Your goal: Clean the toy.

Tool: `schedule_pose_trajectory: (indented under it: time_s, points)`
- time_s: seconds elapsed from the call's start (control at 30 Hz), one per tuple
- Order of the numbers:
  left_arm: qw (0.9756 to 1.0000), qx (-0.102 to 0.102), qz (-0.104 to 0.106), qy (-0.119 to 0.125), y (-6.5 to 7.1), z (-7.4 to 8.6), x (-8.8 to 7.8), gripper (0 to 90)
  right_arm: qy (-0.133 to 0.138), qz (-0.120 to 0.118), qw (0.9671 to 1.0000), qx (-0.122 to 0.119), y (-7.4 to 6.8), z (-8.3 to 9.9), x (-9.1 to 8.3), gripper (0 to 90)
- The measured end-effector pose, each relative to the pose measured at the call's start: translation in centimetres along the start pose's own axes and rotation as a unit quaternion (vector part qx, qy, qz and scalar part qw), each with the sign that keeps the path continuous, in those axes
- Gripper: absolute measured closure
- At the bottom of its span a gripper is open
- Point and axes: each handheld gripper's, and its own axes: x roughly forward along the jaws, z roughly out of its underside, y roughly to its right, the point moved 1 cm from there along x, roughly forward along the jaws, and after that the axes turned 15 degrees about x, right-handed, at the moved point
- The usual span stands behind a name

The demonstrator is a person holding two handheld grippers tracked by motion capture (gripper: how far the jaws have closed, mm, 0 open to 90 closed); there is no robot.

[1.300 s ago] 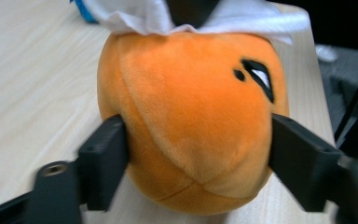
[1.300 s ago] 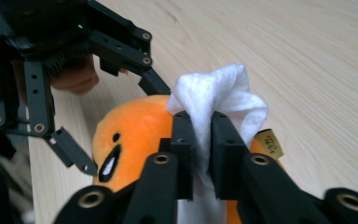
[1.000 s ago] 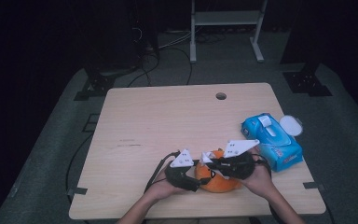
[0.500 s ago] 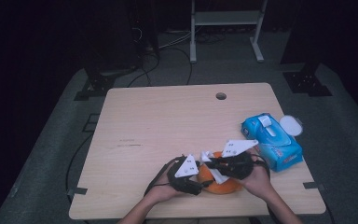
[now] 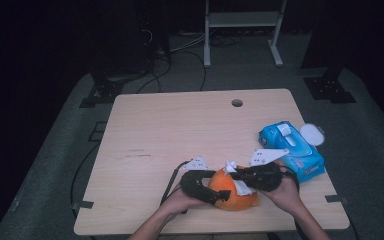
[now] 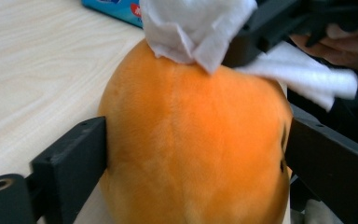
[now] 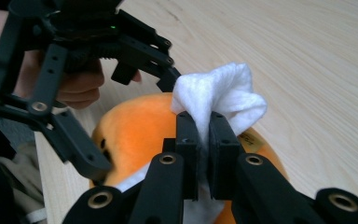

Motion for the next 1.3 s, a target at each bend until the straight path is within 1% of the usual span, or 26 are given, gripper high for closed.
schedule_pose_trajectory:
  time_s: [0.1, 0.13, 0.17, 0.2, 0.23, 0.27, 0.3, 0.33, 0.37, 0.4, 0.47, 0.53, 0.6, 0.63, 0.67, 0.7, 0.8, 0.83, 0.9, 0.97, 1.07, 1.13, 1.17, 1.2, 1.23, 1.3]
  points:
    - [0.9988, 0.047, -0.012, 0.010, 0.2, -0.3, -0.7, 30.7, 0.008, -0.005, 0.9999, 0.003, -0.1, -0.2, -0.2, 84.0]
    - [0.9970, 0.074, -0.020, 0.014, 0.4, -0.7, -0.9, 33.1, 0.014, -0.007, 0.9998, 0.006, -0.1, -0.3, -0.4, 84.0]
    - [0.9951, 0.093, -0.030, 0.016, 0.5, -1.0, -1.1, 35.7, 0.024, -0.010, 0.9996, 0.007, -0.2, -0.5, -0.8, 84.0]
    - [0.9906, 0.127, -0.047, 0.015, 0.8, -1.4, -1.3, 36.7, 0.030, -0.011, 0.9995, 0.006, -0.3, -0.6, -1.0, 84.0]
    - [0.9826, 0.172, -0.069, 0.007, 1.1, -1.8, -1.6, 37.6, 0.038, -0.012, 0.9992, 0.006, -0.5, -0.8, -1.2, 83.9]
    - [0.9699, 0.225, -0.094, -0.005, 1.4, -2.2, -1.8, 38.0, 0.043, -0.014, 0.9990, 0.004, -0.6, -1.0, -1.4, 83.9]
    - [0.9642, 0.245, -0.101, -0.012, 1.4, -2.2, -1.9, 37.9, 0.046, -0.013, 0.9989, 0.000, -0.8, -1.1, -1.3, 83.9]
    - [0.9637, 0.248, -0.096, -0.015, 1.2, -2.0, -2.1, 37.6, 0.047, -0.014, 0.9988, 0.000, -0.8, -1.1, -1.1, 83.9]
    - [0.9659, 0.242, -0.091, -0.013, 0.9, -1.7, -2.1, 36.4, 0.043, -0.017, 0.9990, 0.001, -0.7, -1.0, -0.8, 83.9]
    - [0.9713, 0.223, -0.082, -0.008, 0.5, -1.2, -2.1, 34.6, 0.040, -0.018, 0.9990, 0.003, -0.6, -0.9, -0.6, 83.9]
    - [0.9821, 0.176, -0.068, -0.002, -0.3, -0.9, -2.2, 22.8, 0.030, -0.009, 0.9995, -0.002, -0.5, -0.6, 0.0, 83.9]
    - [0.9899, 0.125, -0.066, 0.009, -1.0, -0.8, -2.4, 13.9, 0.025, -0.003, 0.9997, -0.006, -0.6, -0.4, 0.4, 83.9]
    - [0.9927, 0.105, -0.059, 0.007, -1.1, -0.5, -2.2, 12.2, 0.024, -0.002, 0.9997, -0.005, -0.7, -0.4, 0.5, 83.9]
    - [0.9926, 0.107, -0.058, 0.006, -1.1, -0.3, -2.1, 16.5, 0.025, -0.002, 0.9997, -0.007, -1.0, -0.4, 0.5, 84.0]
    - [0.9915, 0.116, -0.060, 0.003, -0.9, -0.2, -1.9, 19.8, 0.025, -0.004, 0.9997, -0.009, -1.1, -0.5, 0.6, 84.0]
    - [0.9899, 0.127, -0.064, 0.002, -0.7, -0.2, -1.9, 22.9, 0.023, -0.008, 0.9997, -0.011, -1.5, -0.5, 0.7, 84.0]
    - [0.9833, 0.169, -0.067, -0.013, 0.0, -0.5, -2.0, 27.2, 0.017, -0.013, 0.9993, -0.030, -2.6, -0.7, 1.1, 83.9]
    - [0.9816, 0.178, -0.067, -0.014, 0.0, -0.5, -2.1, 28.2, 0.018, -0.010, 0.9991, -0.037, -2.7, -0.9, 1.1, 83.9]
    - [0.9792, 0.192, -0.065, -0.014, 0.0, -0.3, -2.2, 29.5, 0.028, -0.003, 0.9991, -0.031, -2.2, -1.2, 0.5, 83.9]
    - [0.9795, 0.192, -0.060, -0.010, -0.3, 0.0, -2.4, 30.0, 0.038, 0.016, 0.9990, -0.019, -0.9, -1.2, -0.3, 83.9]
    - [0.9819, 0.182, -0.051, -0.002, -0.6, 0.2, -2.6, 28.7, 0.039, 0.029, 0.9985, 0.024, 1.8, -0.3, -1.3, 83.9]
    - [0.9866, 0.158, -0.042, 0.006, -0.8, 0.1, -2.4, 21.4, 0.040, 0.019, 0.9981, 0.043, 2.4, 0.2, -1.3, 84.0]
    - [0.9887, 0.144, -0.041, 0.007, -0.9, 0.0, -2.3, 19.1, 0.040, 0.020, 0.9983, 0.038, 2.3, 0.2, -1.3, 84.0]
    - [0.9893, 0.139, -0.044, 0.006, -0.9, 0.0, -2.3, 18.8, 0.040, 0.024, 0.9984, 0.033, 1.9, 0.1, -1.2, 84.0]
    - [0.9884, 0.144, -0.047, 0.006, -0.8, 0.0, -2.3, 19.9, 0.041, 0.020, 0.9986, 0.028, 1.5, 0.0, -1.2, 84.0]
    - [0.9831, 0.174, -0.058, -0.003, -0.4, -0.1, -2.3, 25.1, 0.039, 0.011, 0.9991, 0.015, 0.4, -0.4, -0.8, 83.9]
